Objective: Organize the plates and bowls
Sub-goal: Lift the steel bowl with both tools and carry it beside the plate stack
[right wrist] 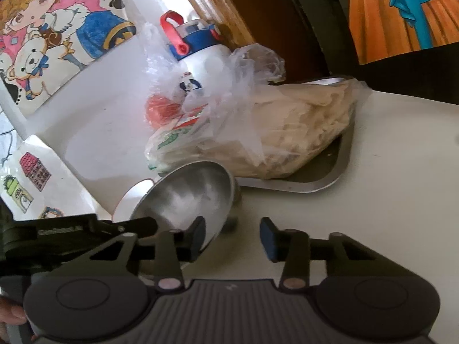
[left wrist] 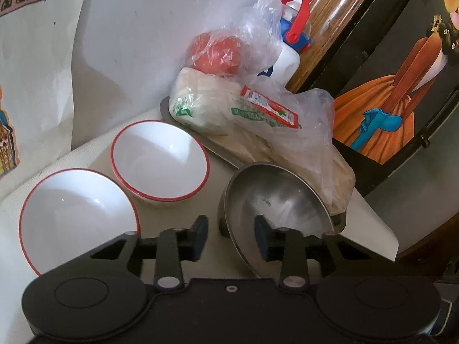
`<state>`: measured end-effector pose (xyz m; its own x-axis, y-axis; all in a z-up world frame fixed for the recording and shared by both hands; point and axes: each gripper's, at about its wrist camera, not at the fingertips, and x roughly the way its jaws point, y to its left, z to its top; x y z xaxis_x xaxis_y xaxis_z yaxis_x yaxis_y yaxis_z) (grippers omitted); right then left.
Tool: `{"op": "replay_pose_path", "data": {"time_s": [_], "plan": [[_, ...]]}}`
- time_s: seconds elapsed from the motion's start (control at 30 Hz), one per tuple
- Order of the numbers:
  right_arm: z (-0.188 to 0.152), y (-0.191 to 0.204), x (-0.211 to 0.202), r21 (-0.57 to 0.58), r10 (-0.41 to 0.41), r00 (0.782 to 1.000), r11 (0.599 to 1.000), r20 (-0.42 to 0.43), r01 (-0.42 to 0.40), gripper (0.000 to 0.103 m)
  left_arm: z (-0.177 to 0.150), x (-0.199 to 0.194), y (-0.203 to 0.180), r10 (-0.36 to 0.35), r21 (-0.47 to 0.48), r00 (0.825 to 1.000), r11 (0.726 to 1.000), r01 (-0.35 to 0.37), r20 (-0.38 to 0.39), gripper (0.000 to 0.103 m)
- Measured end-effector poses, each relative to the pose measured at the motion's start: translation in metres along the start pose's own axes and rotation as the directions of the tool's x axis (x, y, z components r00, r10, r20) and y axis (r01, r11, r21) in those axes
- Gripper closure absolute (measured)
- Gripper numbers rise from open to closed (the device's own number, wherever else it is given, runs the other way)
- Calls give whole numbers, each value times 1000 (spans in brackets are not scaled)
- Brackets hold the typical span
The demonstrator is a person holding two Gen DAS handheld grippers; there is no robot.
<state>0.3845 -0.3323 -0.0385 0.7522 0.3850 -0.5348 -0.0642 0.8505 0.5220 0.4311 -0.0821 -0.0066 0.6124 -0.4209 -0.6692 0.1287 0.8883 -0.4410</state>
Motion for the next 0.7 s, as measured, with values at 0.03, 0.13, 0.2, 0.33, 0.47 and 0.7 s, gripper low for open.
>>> {"op": "replay_pose_path", "data": {"time_s": [0.03,0.13,0.2,0.33,0.47,0.7], "plan": [[0,1,0,2,5,1000,1000,1,-5,71,-1,1,0,-4,-2,1000,1000,4,-5,79],[0,2,-1,0,-5,1000,1000,3,5,72,-2,2,0,9,-3,1000,1000,-9,-3,85],[-1,2,-2,8,-8,1000,1000,4,8,73,-2,2,1,5,-13,1000,1000,-5,0,85],[-4,2,-9,16,-26,999,1000,20,26,79,-3,-1,-1,1,-15,1000,1000,-1,7,86],[-3,1,-23,37,-31,999,999,31,30,79,-7,-7,-8,-4,-7,1000,1000,4,13,86],[-3,11,-72,43,-34,996,999,83,30,79,-13,-36,-29,-56,6,997,998,56,43,86]]}}
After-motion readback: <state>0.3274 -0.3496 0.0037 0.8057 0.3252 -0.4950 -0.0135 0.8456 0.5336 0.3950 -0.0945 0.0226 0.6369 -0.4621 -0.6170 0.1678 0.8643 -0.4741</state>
